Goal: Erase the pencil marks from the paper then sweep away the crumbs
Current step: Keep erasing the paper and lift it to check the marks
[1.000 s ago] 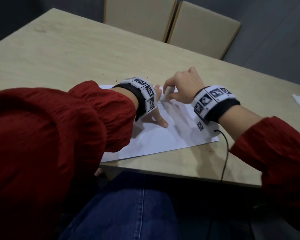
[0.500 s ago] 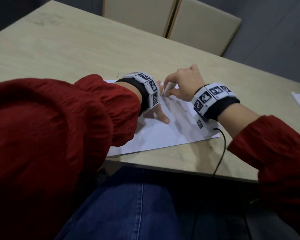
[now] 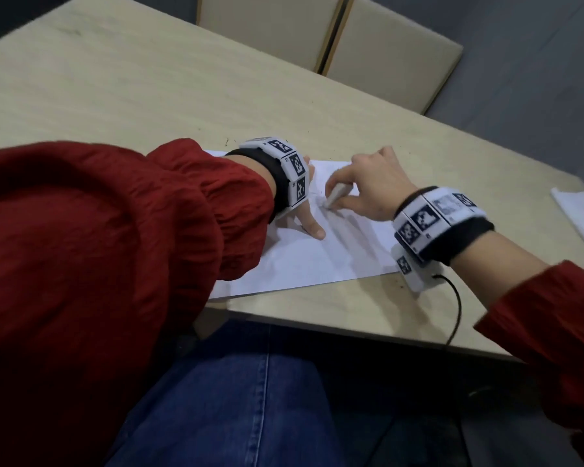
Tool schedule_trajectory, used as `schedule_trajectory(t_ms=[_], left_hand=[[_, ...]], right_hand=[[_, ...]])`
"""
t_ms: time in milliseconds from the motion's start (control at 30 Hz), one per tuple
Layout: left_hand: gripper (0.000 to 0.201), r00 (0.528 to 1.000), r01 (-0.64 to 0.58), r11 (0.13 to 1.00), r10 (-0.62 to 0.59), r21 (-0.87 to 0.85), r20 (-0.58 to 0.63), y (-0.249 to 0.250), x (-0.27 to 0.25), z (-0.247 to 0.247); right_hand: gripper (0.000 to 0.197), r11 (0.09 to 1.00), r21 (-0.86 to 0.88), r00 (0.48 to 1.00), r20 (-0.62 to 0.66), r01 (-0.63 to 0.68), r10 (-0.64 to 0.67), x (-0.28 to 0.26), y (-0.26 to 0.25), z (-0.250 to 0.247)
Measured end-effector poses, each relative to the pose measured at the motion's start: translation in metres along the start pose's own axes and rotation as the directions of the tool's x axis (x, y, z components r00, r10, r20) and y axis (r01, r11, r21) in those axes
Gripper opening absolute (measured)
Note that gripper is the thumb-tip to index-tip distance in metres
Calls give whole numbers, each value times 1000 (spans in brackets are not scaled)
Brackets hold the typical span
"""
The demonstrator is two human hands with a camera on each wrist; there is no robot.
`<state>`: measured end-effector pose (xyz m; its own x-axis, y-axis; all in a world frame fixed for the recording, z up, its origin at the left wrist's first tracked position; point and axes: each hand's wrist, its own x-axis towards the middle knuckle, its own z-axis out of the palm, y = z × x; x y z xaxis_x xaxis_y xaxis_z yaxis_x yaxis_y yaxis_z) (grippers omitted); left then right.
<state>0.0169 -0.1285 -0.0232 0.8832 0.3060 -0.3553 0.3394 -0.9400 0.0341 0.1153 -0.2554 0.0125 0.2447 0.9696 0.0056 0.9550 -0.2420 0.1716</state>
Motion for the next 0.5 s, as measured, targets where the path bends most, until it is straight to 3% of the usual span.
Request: schedule_trajectory(t_ms=[133,233,333,433,500], left_hand=[[138,1000,-2,1000,2,-13,15,-1,0,0],[133,1000,6,999,-6,-47,6,2,-1,3],[141,1000,7,998,-6,-59,29,0,-1,3],[164,1000,-11,999,12,-31,26,-4,0,0],[159,1000,-28,1000,28,-10,8,-4,0,1]], right_hand=[[10,998,-55,1000,-7,5,-5,19,-4,-7],[18,996,-71,999,-7,-49,48,40,-8,-12],[15,997,-52,999,-14,-48,47,25,-5,-6],[11,997,-66,999,10,40,-39,-3,-1,-2],[12,995,-82,998,20,57,-55,2,0,-4]])
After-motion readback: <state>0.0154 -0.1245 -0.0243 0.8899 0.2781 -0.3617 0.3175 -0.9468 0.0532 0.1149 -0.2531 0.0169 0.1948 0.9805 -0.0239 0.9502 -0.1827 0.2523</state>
